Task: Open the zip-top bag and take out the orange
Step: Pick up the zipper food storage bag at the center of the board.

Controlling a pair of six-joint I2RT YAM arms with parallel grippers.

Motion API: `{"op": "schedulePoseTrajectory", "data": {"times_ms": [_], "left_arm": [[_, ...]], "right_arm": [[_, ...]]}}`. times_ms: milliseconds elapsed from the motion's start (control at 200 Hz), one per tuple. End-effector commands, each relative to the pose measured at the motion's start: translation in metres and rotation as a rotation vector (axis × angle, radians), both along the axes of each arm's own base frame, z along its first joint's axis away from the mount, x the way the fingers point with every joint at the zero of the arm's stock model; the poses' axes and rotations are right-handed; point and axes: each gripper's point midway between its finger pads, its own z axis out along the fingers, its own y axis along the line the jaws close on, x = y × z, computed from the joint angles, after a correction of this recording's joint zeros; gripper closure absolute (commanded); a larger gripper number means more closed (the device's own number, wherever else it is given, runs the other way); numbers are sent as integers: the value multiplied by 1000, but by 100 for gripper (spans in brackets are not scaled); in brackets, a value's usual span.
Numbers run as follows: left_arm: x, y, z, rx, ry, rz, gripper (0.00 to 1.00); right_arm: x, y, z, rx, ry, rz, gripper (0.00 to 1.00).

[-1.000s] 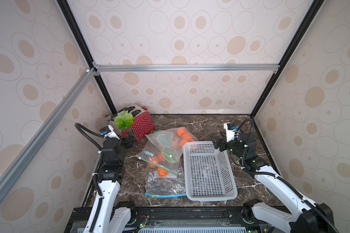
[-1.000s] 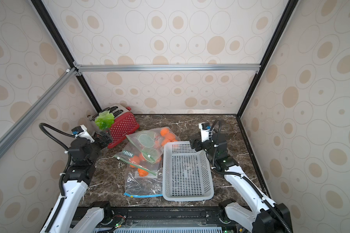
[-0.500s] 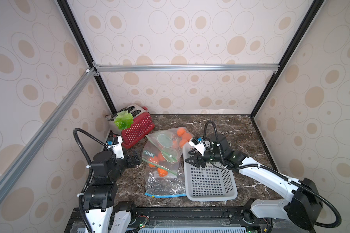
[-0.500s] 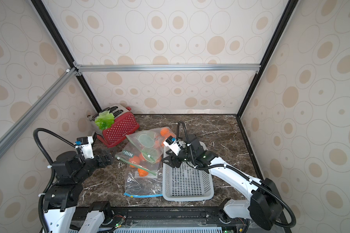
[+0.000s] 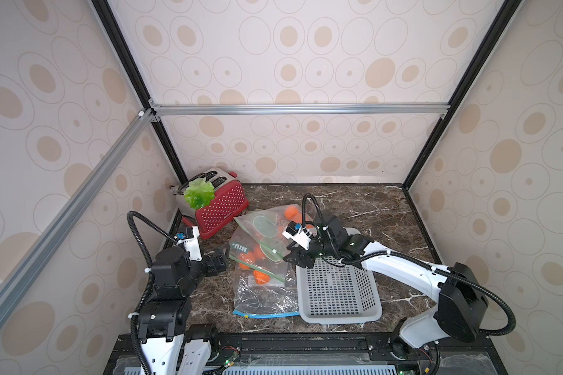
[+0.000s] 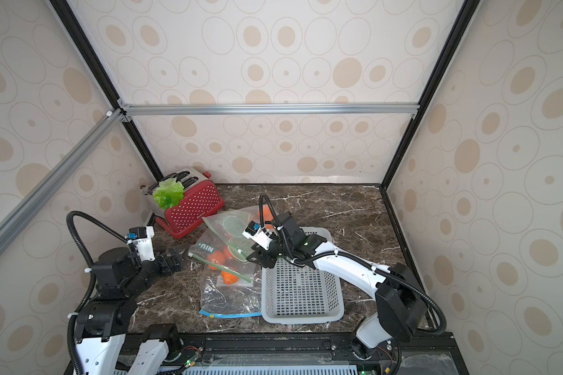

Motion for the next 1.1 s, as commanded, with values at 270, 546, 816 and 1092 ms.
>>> {"op": "schedulePoseTrajectory", "data": {"times_ms": [270, 546, 816, 1092], "left_arm": [[-5, 2, 2, 14, -15, 6, 8], [-7, 5, 1, 19, -18, 21, 8], [-8, 7, 0, 26, -14, 35, 8], [-3, 11, 0, 40, -3, 51, 7]], "right_arm": [[-7, 19, -9, -13, 27, 87, 57], [-18, 24, -25, -58, 46, 127, 59], [-7, 23, -14, -67, -16, 92, 91], [27, 10, 24, -86, -228, 0, 100]]}}
